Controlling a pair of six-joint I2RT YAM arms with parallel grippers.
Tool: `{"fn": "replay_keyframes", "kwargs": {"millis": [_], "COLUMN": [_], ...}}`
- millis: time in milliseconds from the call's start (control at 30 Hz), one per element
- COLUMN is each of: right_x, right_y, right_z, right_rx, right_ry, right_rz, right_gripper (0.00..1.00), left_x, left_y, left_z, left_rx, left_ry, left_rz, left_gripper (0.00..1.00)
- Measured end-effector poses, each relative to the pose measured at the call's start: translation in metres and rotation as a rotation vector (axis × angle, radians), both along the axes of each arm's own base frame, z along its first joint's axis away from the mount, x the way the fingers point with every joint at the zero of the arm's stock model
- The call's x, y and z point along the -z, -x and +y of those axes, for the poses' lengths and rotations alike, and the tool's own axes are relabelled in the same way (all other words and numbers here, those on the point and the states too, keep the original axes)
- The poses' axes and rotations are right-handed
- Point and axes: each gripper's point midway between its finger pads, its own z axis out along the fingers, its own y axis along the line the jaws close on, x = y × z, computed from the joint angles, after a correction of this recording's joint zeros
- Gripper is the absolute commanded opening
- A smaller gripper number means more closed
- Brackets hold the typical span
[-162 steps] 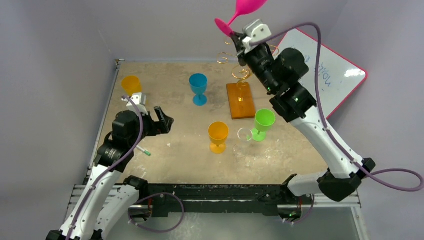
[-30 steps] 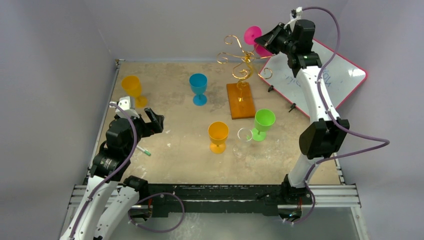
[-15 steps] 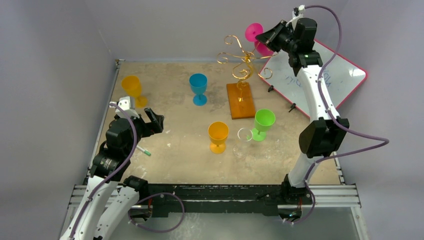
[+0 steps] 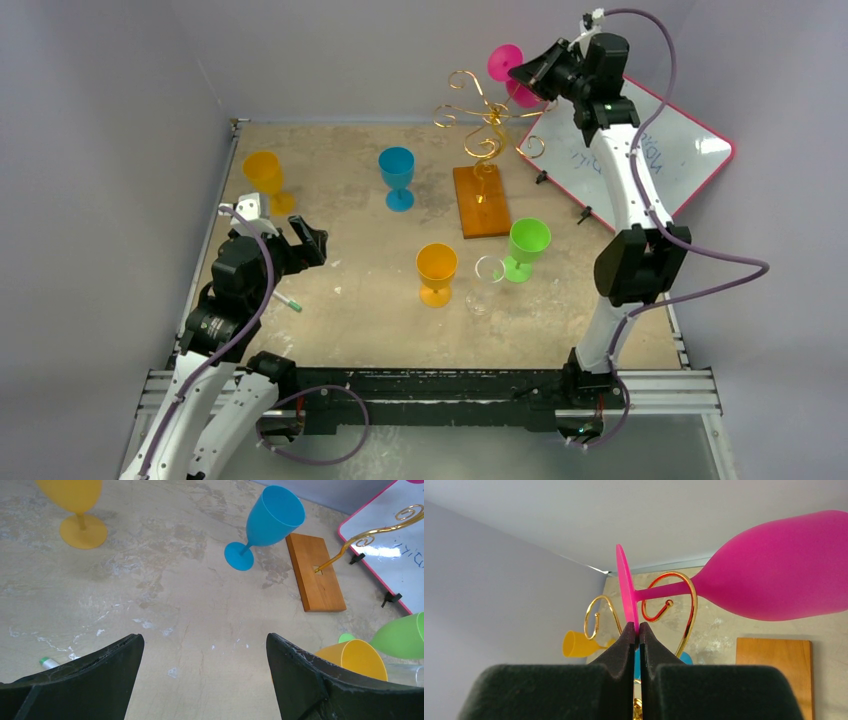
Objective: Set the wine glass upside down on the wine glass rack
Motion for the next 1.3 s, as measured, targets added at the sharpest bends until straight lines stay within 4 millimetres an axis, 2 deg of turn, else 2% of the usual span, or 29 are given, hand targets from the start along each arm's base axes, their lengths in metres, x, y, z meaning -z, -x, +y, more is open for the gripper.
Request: {"fn": "replay_keyframes", "kwargs": {"millis": [133, 333, 767, 1067, 1300], "right_x": [0.001, 0.004, 0.007, 0.001, 0.0], "right_y": [-0.003, -0.005, -0.004, -0.001, 0.005], "right_z": [0.002, 0.005, 0.005, 0.004, 0.002], "right_rx": [-0.012, -0.029, -0.034, -0.037, -0.04], "right_ry": [-0.002, -0.005, 0.006, 0.024, 0.047], "right_rz": [-0.001, 0.009, 0.033, 0.032, 0.028], "right_gripper": [0.01, 0.09, 0.34, 0.52, 0.61], "left_x": [0.0, -0.001, -0.001, -0.001, 0.0], "left_y": [0.0, 0.0, 0.0, 0.0, 0.0], "left_z": [0.0, 0.0, 0.001, 0.001, 0.001], "left_rx": [0.0, -0.001, -0.003, -0.003, -0.003], "left_ry": [0.0, 0.001, 0.0, 0.0, 0.0], "left_rz": [-0.001, -0.004, -0.004, -0.003, -0.002], "left_gripper": [0.92, 0.92, 0.92, 0.92, 0.92]}}
